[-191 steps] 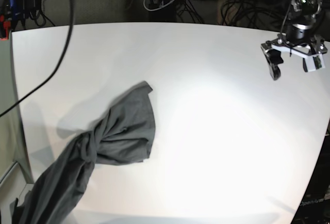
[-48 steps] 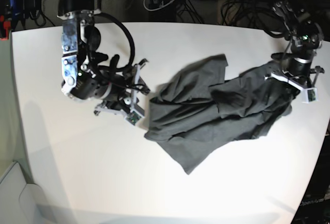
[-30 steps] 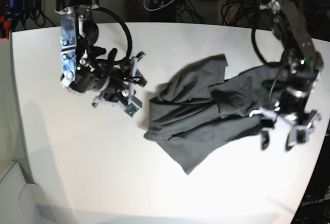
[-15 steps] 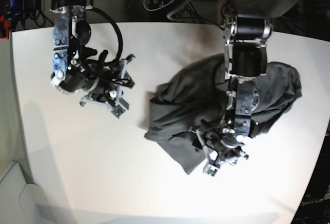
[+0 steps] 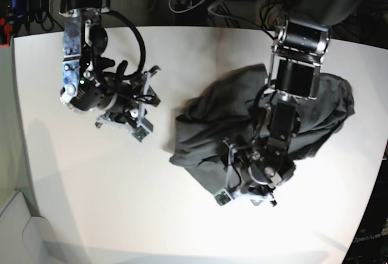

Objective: Layout the t-shirt on the table in an organized manner, then fold the t-shirt properly
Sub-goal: 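Press the left gripper into the shirt pile and grasp a fold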

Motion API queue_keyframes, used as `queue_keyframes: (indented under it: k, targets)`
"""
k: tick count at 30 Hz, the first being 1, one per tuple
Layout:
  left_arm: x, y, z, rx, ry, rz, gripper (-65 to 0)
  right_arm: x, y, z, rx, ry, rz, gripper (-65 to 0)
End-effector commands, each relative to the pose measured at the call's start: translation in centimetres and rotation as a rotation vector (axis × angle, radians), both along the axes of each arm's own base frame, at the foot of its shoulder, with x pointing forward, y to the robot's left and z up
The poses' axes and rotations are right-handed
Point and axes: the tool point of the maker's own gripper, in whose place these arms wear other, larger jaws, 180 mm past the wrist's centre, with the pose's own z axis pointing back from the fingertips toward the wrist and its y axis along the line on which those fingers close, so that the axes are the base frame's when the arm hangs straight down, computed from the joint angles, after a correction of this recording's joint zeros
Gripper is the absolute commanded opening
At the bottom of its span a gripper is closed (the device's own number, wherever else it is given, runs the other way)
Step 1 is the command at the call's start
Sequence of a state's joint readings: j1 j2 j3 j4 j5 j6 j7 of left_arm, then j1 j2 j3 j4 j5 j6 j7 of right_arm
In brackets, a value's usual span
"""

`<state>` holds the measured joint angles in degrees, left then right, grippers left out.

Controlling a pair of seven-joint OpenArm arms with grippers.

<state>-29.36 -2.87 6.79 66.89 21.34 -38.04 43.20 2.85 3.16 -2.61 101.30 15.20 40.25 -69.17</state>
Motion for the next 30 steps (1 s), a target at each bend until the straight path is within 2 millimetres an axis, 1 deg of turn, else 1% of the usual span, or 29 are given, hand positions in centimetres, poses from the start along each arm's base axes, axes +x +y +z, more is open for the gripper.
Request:
queue_keyframes:
  k: [1, 3, 5, 8, 12, 13, 17, 22, 24, 26, 30]
  targets:
    - [1.4, -0.5, 3.0, -0.009, -0.071, -0.019, -26.1, 0.9, 0.2, 1.2, 0.021, -0.043, -0.002, -40.0]
    - [1.4, -0.1, 3.9, 0.016, -0.086, -0.025, -26.1, 0.9, 0.3, 1.2, 0.023, -0.043, -0.002, -40.0]
    - [1.3, 0.2, 4.2, 0.032, -0.089, -0.023, -26.1, 0.9, 0.3, 1.2, 0.024, -0.043, -0.002, -40.0]
    - [1.1, 0.3, 3.4, 0.033, -0.066, -0.022, -26.1, 0.9, 0.3, 1.2, 0.024, -0.043, -0.002, -40.0]
    - [0.1, -1.1, 0.9, 0.094, -0.006, -0.089, -26.1, 1.1, 0.3, 1.4, 0.023, -0.049, -0.002, -40.0]
    - [-0.1, -1.1, 0.6, 0.107, -0.001, -0.1, -26.1, 1.3, 0.3, 1.6, 0.023, -0.055, -0.002, -40.0]
    - [-0.6, -2.2, 0.1, 0.126, 0.013, -0.137, -26.1, 1.4, 0.3, 1.7, 0.023, -0.058, -0.002, -40.0]
    - [-0.6, -2.4, 0.0, 0.123, 0.011, -0.142, -26.1, 1.4, 0.2, 1.6, 0.021, -0.057, -0.002, -40.0]
    - [-0.8, -2.2, -0.7, 0.126, 0.033, -0.138, -26.1, 1.3, 0.2, 1.2, 0.022, -0.043, -0.003, -40.0]
    - [-1.1, -1.7, -1.9, 0.131, 0.07, -0.131, -26.1, 1.2, 0.3, 0.7, 0.029, -0.031, -0.004, -40.0]
    - [-1.2, -2.3, -2.7, 0.093, 0.076, -0.147, -26.1, 1.3, 0.6, 0.0, 0.06, -0.021, -0.008, -40.0]
